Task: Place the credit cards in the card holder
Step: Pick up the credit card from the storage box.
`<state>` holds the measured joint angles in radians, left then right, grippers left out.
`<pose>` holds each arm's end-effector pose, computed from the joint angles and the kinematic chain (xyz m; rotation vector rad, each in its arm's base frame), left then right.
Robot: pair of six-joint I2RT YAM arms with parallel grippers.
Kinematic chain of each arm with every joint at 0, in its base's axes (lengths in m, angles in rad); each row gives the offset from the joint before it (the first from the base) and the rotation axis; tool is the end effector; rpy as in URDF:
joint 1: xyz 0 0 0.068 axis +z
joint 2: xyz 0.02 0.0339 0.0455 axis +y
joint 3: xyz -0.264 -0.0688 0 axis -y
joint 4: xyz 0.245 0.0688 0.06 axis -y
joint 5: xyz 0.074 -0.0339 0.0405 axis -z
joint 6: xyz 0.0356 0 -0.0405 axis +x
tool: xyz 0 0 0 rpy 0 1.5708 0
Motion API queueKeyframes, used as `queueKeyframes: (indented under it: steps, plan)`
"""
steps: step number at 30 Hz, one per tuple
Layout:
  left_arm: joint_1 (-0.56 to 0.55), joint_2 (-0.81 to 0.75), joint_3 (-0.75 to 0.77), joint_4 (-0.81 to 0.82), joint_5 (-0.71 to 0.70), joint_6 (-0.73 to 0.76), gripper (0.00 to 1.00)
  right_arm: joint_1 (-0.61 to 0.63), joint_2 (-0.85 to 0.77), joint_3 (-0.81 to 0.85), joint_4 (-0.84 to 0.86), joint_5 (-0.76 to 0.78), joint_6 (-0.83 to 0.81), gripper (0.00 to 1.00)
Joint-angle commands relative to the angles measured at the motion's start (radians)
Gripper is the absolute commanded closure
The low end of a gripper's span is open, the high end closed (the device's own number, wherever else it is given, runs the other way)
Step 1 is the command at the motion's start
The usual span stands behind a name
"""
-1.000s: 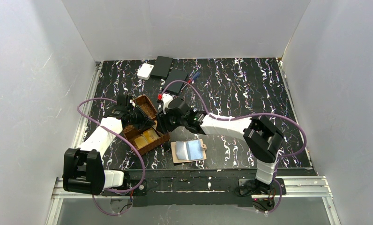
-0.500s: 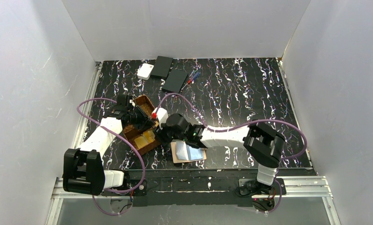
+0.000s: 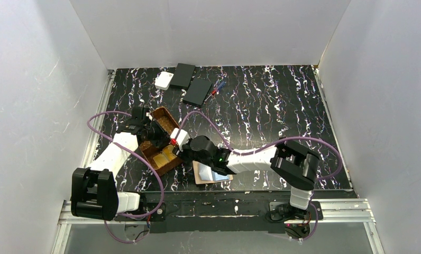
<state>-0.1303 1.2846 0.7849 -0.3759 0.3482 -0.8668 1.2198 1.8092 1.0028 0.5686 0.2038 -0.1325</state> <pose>0.2543 -0.0456 0.2195 -0.7710 2.4522 -0.8407 0.1446 0.3741 0.2091 -1.0344 1.5254 0.5867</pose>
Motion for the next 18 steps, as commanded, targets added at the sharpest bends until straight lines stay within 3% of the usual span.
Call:
queueKeyframes:
  steps: [1,4,7,15,18]
  plan:
    - [0.0,-0.022,0.024,-0.004,0.018,0.011,1.0,-0.004,-0.011,0.079,-0.034,0.101,0.058,0.49]
    - [0.0,-0.023,0.029,-0.01,0.022,0.023,1.0,-0.009,-0.05,0.034,-0.002,0.078,0.096,0.48]
    - [0.0,-0.048,0.044,-0.043,0.012,0.05,1.0,-0.019,-0.118,0.004,-0.009,0.032,0.141,0.39]
    - [0.0,-0.215,0.154,-0.23,-0.094,0.16,1.0,-0.13,-0.29,0.071,-0.333,0.001,0.331,0.22]
    - [0.0,-0.295,0.177,-0.245,-0.036,0.205,1.0,-0.224,-0.351,0.07,-0.431,-0.152,0.389,0.21]
